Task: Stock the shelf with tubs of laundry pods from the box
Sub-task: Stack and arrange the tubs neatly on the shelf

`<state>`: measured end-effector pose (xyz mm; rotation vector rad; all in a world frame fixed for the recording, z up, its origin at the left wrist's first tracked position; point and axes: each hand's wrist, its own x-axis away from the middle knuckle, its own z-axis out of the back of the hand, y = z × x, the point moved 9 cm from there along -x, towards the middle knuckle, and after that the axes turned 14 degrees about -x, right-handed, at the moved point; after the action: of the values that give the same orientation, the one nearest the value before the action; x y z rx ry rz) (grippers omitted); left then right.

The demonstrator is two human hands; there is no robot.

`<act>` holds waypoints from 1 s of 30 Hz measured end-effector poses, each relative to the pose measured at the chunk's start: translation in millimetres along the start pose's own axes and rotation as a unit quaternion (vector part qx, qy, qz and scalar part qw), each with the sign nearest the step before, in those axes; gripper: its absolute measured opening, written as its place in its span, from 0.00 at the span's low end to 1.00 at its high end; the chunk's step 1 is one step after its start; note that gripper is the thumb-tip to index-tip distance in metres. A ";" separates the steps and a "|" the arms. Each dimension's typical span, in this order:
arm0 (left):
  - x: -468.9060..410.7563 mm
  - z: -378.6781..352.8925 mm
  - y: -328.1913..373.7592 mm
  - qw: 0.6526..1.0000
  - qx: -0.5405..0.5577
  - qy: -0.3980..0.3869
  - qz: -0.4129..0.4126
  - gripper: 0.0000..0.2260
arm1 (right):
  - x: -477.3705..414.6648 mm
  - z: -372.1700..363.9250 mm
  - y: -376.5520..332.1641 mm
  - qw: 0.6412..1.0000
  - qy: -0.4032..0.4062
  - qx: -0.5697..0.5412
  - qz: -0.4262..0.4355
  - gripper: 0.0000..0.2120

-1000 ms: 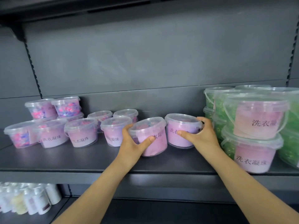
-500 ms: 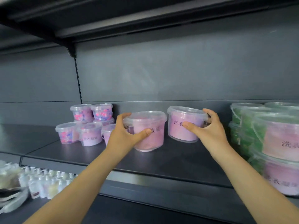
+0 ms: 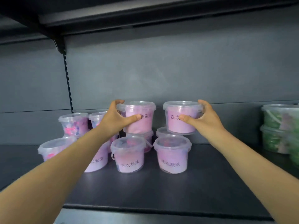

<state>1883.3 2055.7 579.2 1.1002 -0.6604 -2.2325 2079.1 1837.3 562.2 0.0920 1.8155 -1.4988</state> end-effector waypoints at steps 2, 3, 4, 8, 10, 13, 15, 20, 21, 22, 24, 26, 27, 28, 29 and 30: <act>-22.4 -7.3 -13.8 1.000 0.006 -0.017 -0.010 0.36 | -12.9 -12.2 8.5 1.000 0.006 0.014 0.001 0.43; -32.4 -11.8 -20.9 1.000 0.011 -0.023 -0.012 0.36 | -18.3 -18.5 12.5 1.000 0.004 0.026 0.001 0.43; -42.0 -16.3 -27.8 0.999 0.013 -0.026 -0.013 0.37 | -23.6 -23.8 16.5 0.999 0.003 0.042 0.000 0.44; -73.1 -41.2 -52.1 0.998 0.036 -0.054 -0.008 0.41 | -44.2 -39.3 36.6 0.996 0.005 0.085 -0.011 0.45; -79.1 -58.7 -60.7 0.995 0.031 -0.090 -0.010 0.41 | -50.7 -46.3 50.4 0.995 -0.009 0.098 -0.025 0.45; -83.5 -76.8 -74.0 0.990 0.016 -0.140 -0.009 0.45 | -51.6 -44.9 67.4 0.994 0.002 0.098 -0.046 0.43; -85.6 -81.3 -80.3 0.986 -0.012 -0.164 -0.021 0.45 | -51.5 -43.3 73.1 0.994 0.012 0.097 -0.047 0.42; -85.8 -80.0 -87.1 0.985 -0.038 -0.165 -0.037 0.33 | -53.4 -57.7 79.5 0.989 -0.035 0.130 -0.060 0.44; -85.7 -79.5 -86.9 0.985 -0.043 -0.160 -0.041 0.32 | -53.4 -59.8 79.7 0.988 -0.044 0.138 -0.059 0.44; -85.1 -78.7 -85.8 0.985 -0.053 -0.157 -0.046 0.31 | -53.4 -60.5 79.3 0.986 -0.047 0.146 -0.059 0.43; -83.3 -76.5 -83.5 0.984 -0.084 -0.146 -0.053 0.30 | -53.4 -59.9 78.1 0.983 -0.050 0.165 -0.057 0.42; -81.1 -71.9 -81.6 0.983 -0.123 -0.126 -0.054 0.29 | -52.5 -59.7 75.0 0.977 -0.054 0.198 -0.050 0.40; -78.6 -69.1 -79.5 0.982 -0.141 -0.115 -0.055 0.29 | -51.7 -59.0 72.3 0.973 -0.053 0.222 -0.042 0.39; -76.4 -66.3 -78.3 0.981 -0.154 -0.106 -0.054 0.29 | -50.6 -57.7 68.3 0.967 -0.047 0.250 -0.031 0.37; -73.4 -64.0 -77.1 0.979 -0.166 -0.104 -0.052 0.29 | -49.1 -56.0 64.1 0.960 -0.039 0.277 -0.020 0.36; -69.9 -61.8 -75.3 0.977 -0.179 -0.105 -0.053 0.28 | -47.3 -54.6 59.7 0.954 -0.033 0.297 -0.012 0.35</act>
<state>1949.7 2145.5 535.7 0.7421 -0.2664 -2.4584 2114.9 1921.6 542.6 0.3082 1.2624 -1.9963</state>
